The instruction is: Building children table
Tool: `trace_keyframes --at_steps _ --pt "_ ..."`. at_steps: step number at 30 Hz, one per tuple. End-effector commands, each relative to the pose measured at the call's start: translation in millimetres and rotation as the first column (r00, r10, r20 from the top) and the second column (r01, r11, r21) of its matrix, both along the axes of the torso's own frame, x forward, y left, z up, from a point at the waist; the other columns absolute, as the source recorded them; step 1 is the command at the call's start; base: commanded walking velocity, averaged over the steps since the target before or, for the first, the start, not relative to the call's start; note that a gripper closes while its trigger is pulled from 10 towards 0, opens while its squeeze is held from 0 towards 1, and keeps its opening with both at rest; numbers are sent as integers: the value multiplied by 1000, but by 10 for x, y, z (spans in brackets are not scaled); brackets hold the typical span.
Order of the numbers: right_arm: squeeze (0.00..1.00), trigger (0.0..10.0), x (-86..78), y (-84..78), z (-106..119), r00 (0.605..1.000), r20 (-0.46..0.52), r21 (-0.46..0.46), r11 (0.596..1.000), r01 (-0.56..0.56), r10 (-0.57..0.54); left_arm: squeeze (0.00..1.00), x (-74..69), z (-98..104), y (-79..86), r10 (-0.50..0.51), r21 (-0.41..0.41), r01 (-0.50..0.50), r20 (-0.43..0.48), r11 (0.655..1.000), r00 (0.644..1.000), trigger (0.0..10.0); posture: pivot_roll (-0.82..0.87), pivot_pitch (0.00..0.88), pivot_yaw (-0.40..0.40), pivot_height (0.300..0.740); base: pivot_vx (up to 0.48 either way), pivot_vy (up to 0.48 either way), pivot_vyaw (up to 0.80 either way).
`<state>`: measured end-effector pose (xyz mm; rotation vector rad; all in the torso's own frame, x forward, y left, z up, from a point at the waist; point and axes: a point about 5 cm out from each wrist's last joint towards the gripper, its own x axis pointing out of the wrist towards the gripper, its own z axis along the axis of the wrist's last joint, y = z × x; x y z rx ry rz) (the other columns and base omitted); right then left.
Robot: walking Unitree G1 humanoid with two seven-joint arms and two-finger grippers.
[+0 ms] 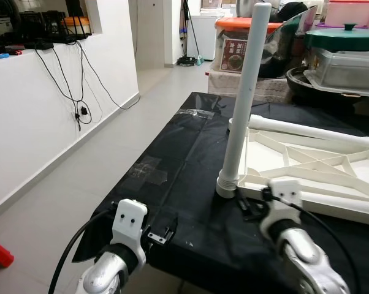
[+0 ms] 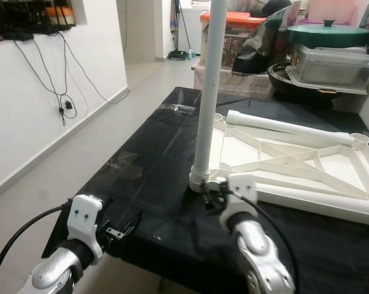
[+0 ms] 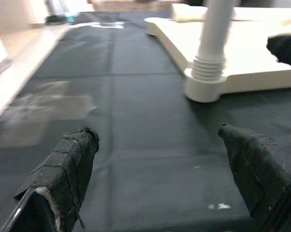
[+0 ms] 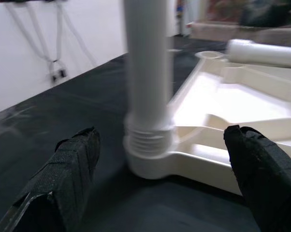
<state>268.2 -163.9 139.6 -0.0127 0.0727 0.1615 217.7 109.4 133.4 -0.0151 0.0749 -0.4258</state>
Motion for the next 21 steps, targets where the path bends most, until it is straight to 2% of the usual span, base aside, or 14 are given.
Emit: trace_keyframes --at_steps 1,5,13,17,20,21 --pt "0 10000 32 -32 -37 1000 2 -8 1000 8 -8 0 -2 -66 -1 -2 22 2 -20 1000 1000 10000 140 0 -18 740 0 0 -800" --pt "0 10000 163 -31 7 1000 28 4 1000 1 -1 0 -31 -143 -39 -11 35 12 -47 999 999 10000 139 0 -20 740 0 0 -800" --pt "0 10000 280 22 27 999 28 20 999 -46 46 0 -13 -140 -37 7 32 -5 -39 999 999 10000 143 0 -29 740 0 0 -800" --pt "0 10000 373 64 -11 994 17 -5 994 -108 108 0 -17 -150 -44 13 34 -11 -41 999 999 10000 145 0 -30 740 0 0 0" --pt "0 10000 526 19 -22 990 -11 -46 989 -141 141 0 -29 -148 -53 12 32 -11 -44 999 999 10000 149 0 -33 740 0 0 0" --pt "0 10000 526 19 -22 990 -11 -46 989 -141 141 0 -29 -148 -53 12 32 -11 -44 999 999 10000 149 0 -33 740 0 0 0"
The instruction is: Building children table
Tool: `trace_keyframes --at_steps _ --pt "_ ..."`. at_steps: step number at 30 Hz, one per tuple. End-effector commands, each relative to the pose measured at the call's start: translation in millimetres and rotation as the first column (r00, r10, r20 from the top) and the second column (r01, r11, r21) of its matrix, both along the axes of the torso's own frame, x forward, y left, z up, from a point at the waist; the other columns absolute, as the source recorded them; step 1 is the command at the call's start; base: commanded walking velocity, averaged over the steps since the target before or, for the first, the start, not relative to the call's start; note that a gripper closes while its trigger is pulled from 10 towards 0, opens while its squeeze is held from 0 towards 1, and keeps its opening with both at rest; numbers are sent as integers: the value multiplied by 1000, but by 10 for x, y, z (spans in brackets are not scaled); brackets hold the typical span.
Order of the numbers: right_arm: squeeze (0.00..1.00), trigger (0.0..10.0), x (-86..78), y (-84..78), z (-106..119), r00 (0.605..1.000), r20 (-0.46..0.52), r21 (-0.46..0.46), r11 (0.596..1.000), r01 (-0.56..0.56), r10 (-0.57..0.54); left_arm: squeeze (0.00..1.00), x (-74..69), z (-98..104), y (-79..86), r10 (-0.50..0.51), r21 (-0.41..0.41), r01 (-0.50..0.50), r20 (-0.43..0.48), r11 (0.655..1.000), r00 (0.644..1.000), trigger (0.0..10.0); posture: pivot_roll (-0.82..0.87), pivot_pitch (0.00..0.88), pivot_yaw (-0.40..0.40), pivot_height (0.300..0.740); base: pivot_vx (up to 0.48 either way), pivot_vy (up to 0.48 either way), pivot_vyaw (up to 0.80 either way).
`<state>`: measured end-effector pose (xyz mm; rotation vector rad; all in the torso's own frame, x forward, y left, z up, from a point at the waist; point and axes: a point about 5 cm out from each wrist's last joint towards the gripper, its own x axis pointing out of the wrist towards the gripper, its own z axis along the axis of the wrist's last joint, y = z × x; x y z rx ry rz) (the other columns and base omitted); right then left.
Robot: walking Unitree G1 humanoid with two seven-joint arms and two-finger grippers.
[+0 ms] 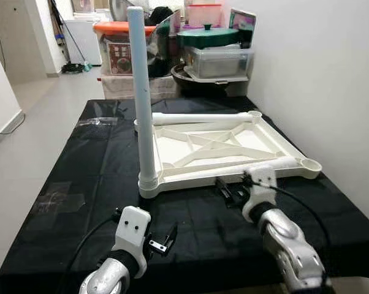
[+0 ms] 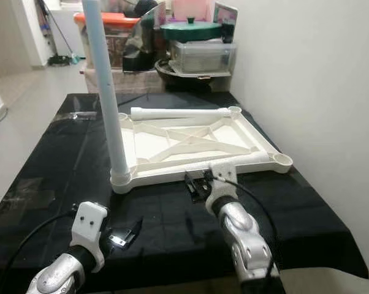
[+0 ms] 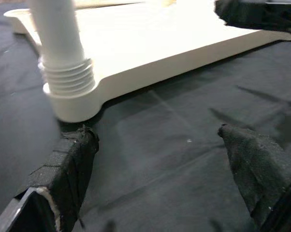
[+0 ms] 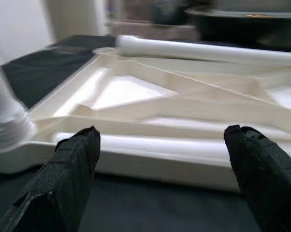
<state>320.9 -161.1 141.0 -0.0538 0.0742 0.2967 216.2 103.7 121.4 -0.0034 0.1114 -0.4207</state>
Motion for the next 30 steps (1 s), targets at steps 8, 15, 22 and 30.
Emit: trace_keyframes --at_steps 8,15,22,30 --pt "0 10000 394 -316 150 999 -44 -178 984 7 -15 0 -60 -6 -26 -9 7 9 -12 1000 1000 10000 148 14 -39 740 0 0 0" --pt "0 10000 542 -483 224 980 -190 -316 941 -121 62 0 -107 32 -55 -15 -1 15 -8 1000 1000 10000 150 43 -45 740 0 0 0" --pt "0 10000 633 -433 416 887 -347 -378 821 -428 303 0 -212 99 -121 -49 -19 49 -1 999 999 10000 146 94 -64 740 0 0 0" --pt "0 10000 703 -138 516 773 -444 -402 671 -624 453 0 -365 185 -190 -51 -44 50 -7 998 999 10000 151 151 -92 740 0 0 0"
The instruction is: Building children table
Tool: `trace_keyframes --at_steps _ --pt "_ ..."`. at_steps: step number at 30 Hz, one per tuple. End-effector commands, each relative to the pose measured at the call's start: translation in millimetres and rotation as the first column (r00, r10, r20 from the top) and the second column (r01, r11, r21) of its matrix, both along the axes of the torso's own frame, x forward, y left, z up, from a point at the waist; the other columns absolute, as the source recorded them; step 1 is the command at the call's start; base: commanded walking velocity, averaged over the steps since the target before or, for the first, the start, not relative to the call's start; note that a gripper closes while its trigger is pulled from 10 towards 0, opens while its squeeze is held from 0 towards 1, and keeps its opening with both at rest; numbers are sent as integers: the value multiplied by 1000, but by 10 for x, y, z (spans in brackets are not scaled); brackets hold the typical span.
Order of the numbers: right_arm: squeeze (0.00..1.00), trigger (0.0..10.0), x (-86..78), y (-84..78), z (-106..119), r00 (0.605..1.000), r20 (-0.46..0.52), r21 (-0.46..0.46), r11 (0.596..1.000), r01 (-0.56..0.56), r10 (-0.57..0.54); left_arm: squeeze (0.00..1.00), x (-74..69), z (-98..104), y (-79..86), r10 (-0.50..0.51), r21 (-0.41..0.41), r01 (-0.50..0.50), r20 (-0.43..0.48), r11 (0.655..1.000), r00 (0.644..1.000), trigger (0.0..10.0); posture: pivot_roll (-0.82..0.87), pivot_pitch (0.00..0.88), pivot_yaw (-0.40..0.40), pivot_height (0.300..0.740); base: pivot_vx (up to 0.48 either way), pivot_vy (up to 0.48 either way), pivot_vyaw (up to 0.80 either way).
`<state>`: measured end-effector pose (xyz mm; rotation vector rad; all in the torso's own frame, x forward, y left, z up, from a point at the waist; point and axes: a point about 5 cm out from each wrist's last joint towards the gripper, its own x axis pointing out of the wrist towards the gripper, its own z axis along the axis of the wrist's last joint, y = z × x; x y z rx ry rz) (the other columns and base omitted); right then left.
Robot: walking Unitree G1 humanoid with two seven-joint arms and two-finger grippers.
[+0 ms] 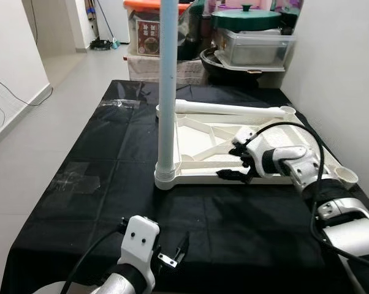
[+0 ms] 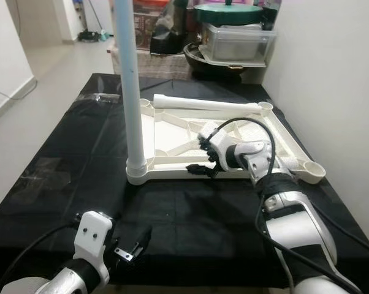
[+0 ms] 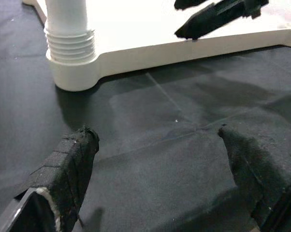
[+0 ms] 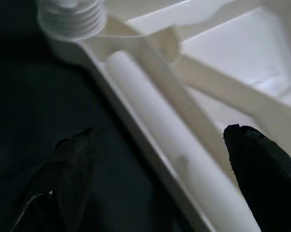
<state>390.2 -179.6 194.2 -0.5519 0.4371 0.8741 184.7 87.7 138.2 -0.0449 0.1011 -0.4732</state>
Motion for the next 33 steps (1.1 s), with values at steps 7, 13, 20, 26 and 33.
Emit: trace_keyframes --at_steps 7,13,20,26,33 --pt "0 10000 38 139 -84 1000 -18 -140 990 -23 20 0 -125 54 -58 -18 -9 17 -17 1000 1000 10000 152 166 -90 740 0 0 0" --pt "0 10000 44 174 -106 999 -27 -166 986 -34 30 0 -165 71 -81 -24 -12 24 -25 1000 999 10000 149 168 -91 740 0 0 0" --pt "0 10000 29 217 -111 995 -63 -186 978 -93 83 0 -183 79 -92 -21 -19 20 -38 1000 999 10000 148 171 -94 740 0 0 0" --pt "0 10000 33 279 -46 989 -62 -159 977 -142 134 0 -189 78 -96 -17 -22 16 -48 1000 999 10000 149 170 -96 740 0 0 0" --pt "0 10000 37 303 6 986 -61 -130 978 -161 155 0 -183 80 -97 -19 -22 17 -53 1000 998 10000 149 178 -99 740 0 0 0"
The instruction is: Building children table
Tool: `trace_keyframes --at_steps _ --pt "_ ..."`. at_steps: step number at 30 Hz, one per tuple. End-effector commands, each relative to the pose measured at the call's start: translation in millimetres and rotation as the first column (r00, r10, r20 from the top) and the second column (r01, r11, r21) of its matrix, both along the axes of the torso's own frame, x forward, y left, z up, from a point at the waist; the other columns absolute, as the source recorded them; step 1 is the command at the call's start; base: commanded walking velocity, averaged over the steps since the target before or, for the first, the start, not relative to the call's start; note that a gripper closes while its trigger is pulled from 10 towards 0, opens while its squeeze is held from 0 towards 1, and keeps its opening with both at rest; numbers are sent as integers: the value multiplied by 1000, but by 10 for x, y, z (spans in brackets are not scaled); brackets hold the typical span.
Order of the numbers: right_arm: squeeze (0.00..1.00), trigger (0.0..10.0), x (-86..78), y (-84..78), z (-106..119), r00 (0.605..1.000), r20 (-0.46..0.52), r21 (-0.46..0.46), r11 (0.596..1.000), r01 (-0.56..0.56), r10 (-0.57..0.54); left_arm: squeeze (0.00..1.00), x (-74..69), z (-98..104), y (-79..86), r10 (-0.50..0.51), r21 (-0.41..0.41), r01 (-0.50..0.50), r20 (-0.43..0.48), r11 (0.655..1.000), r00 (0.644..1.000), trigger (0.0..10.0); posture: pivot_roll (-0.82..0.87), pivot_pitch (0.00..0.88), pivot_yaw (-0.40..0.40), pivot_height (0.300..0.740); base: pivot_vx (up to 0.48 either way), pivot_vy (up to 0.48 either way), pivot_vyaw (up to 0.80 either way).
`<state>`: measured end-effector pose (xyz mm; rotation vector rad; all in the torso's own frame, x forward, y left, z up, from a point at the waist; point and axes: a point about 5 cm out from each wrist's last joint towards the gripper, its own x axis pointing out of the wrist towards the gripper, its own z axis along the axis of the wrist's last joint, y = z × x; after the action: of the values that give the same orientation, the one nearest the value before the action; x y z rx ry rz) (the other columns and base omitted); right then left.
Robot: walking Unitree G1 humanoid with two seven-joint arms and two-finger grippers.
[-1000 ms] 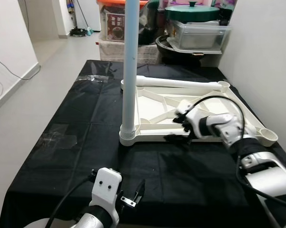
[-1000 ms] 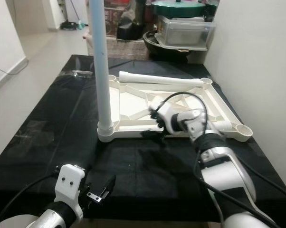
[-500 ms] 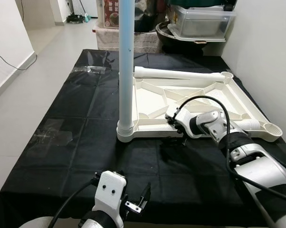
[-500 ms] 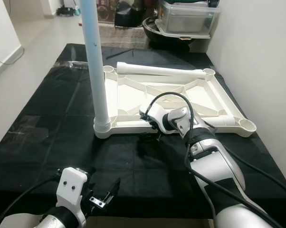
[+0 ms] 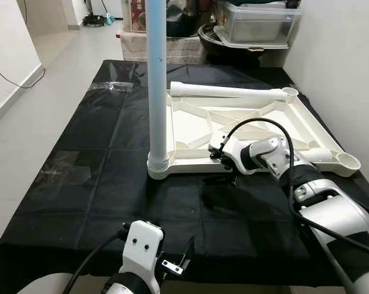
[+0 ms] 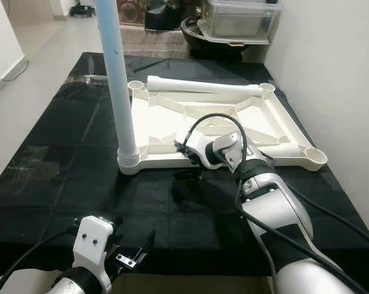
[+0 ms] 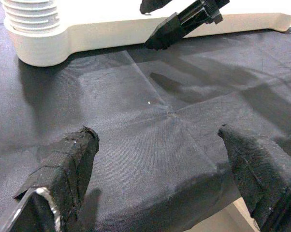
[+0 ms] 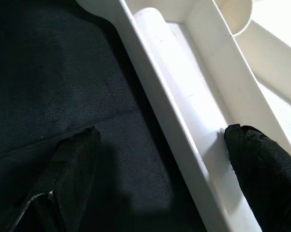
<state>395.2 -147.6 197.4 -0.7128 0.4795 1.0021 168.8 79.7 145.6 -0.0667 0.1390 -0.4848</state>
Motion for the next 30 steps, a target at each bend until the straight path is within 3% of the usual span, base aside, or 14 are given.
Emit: trace_keyframes --at_steps 1,12,18,25,30 --pt "0 10000 -20 -28 -40 999 -39 -13 1000 -11 11 0 -20 5 -15 -6 -10 6 -14 1000 1000 10000 146 179 -99 740 0 0 0" --pt "0 10000 -52 -84 -125 997 -70 -107 993 -38 31 0 -6 2 -10 -2 -8 2 -19 1000 1000 10000 148 188 -96 740 0 0 0" --pt "0 10000 -53 -83 -85 995 -88 -86 995 -46 39 0 -3 2 -7 0 -6 0 -19 1000 1000 10000 149 189 -97 740 0 0 0" --pt "0 10000 -106 -87 -67 978 -168 -61 989 -131 120 0 11 -7 7 6 -10 -7 -26 1000 1000 10000 146 187 -97 740 0 0 0" --pt "0 10000 -103 -93 -110 982 -163 -102 988 -117 100 0 16 -5 3 7 -10 -7 -26 1000 1000 10000 145 190 -96 740 0 0 0"
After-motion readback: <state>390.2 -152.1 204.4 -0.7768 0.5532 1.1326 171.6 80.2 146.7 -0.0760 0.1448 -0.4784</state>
